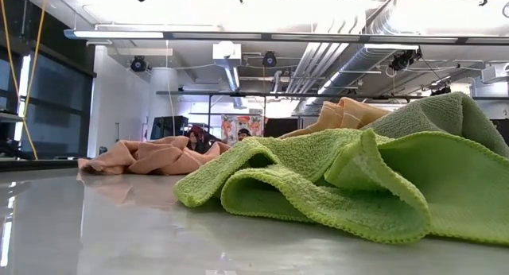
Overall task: Sort towels by color in basket
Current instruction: Put the bottom light green towel into the bottom transparent bin
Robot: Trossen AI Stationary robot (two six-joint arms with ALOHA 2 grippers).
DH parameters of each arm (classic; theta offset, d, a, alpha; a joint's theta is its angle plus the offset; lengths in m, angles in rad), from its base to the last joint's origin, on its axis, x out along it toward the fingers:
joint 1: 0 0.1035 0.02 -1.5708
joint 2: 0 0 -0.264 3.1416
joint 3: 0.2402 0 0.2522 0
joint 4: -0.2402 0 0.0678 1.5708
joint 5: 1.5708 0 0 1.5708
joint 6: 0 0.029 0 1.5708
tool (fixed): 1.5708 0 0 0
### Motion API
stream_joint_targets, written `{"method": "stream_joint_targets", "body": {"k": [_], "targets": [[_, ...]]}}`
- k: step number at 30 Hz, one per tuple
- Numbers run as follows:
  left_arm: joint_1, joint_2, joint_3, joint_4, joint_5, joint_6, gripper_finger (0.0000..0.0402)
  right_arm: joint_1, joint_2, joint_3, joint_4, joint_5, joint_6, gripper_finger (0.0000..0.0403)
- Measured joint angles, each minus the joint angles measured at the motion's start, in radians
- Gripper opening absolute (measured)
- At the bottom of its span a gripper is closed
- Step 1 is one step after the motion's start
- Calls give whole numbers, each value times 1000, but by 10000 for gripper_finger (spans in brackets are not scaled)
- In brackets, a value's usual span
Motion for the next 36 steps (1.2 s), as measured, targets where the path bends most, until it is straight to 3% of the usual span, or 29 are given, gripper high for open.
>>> {"method": "stream_joint_targets", "body": {"k": [3, 7, 12, 16, 19, 22, 30, 33, 36], "targets": [[-101, 70, 0, 0, -57, -127, 104, -7, 4, 0, 22, -7, -78, 172], [-188, 184, 0, 26, -60, -325, 94, 1, 36, 0, 6, -23, -227, 172], [-233, 330, 0, 219, -43, -473, 91, 2, 84, 0, 4, -109, -314, 172], [-239, 462, 0, 449, -15, -364, 91, 11, 124, 0, 50, -134, -367, 172], [-220, 550, 0, 665, -5, -316, 99, 16, 150, 0, 110, -91, -403, 172], [-199, 629, 1, 827, 30, -152, 119, 15, 157, 0, 210, -79, -408, 172], [-148, 783, 26, 805, -3, 59, 200, 51, 155, 2, 355, -111, -474, 172], [-139, 825, 44, 749, -36, 95, 209, 63, 155, 2, 338, -111, -460, 172], [-130, 852, 46, 722, 11, 99, 205, 75, 155, 2, 339, -116, -450, 172]]}}
